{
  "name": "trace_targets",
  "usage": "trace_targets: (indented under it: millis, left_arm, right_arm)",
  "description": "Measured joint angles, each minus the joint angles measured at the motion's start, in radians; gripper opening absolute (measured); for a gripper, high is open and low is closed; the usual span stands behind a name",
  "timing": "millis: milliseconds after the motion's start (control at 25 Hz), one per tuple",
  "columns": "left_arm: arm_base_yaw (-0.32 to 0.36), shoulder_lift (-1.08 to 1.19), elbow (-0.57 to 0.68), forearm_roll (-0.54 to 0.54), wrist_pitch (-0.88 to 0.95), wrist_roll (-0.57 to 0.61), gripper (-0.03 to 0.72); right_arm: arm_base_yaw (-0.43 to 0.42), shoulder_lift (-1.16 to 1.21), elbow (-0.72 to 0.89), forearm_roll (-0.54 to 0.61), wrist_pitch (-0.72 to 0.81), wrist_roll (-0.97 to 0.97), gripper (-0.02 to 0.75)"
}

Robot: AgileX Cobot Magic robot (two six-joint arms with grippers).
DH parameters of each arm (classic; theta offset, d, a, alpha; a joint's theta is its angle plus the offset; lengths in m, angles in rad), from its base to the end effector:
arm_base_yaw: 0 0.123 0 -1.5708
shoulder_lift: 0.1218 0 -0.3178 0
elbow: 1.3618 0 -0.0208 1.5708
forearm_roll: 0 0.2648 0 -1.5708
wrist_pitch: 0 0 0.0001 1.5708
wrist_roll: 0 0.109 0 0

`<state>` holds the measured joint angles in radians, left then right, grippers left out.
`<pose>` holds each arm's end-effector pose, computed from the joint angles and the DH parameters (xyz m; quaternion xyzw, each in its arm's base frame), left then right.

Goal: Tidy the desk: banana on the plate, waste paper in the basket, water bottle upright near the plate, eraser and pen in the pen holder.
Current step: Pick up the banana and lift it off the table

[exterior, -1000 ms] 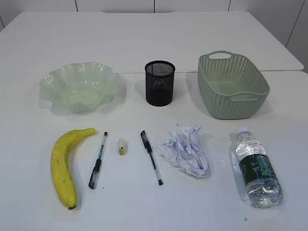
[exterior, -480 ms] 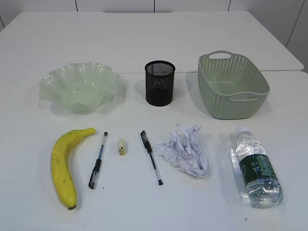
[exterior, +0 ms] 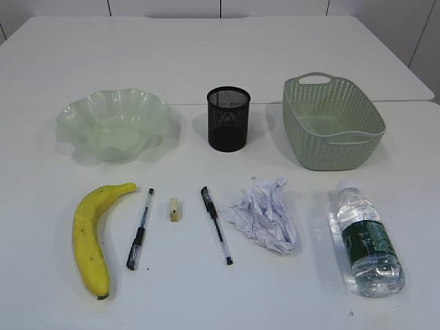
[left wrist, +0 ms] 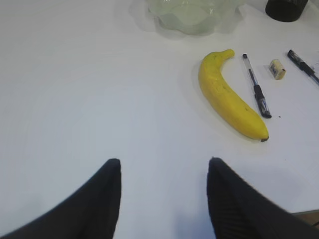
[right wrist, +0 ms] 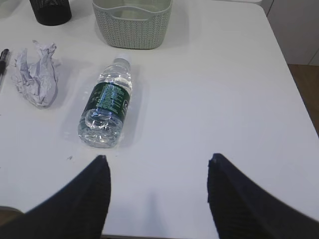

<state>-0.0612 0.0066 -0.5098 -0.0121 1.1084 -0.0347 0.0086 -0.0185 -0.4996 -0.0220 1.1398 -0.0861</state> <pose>-0.0122 -0.0004 0.2743 0.0118 0.8645 -0.0301 0.5015 -0.0164 -0.0023 0.2680 -0.0402 0.8678 -0.0301 0.4944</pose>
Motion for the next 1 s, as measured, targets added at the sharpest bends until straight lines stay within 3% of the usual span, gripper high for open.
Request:
trace_targets:
  millis: [720,1000]
  left_arm:
    - [0.0,0.0,0.0,0.0,-0.001,0.0,0.369]
    - [0.0,0.002,-0.004,0.0,-0.021,0.0,0.369]
  right_arm:
    - [0.0,0.0,-0.011,0.01,-0.008,0.0,0.463]
    - [0.0,0.079,-0.022,0.074,-0.105,0.0,0.463]
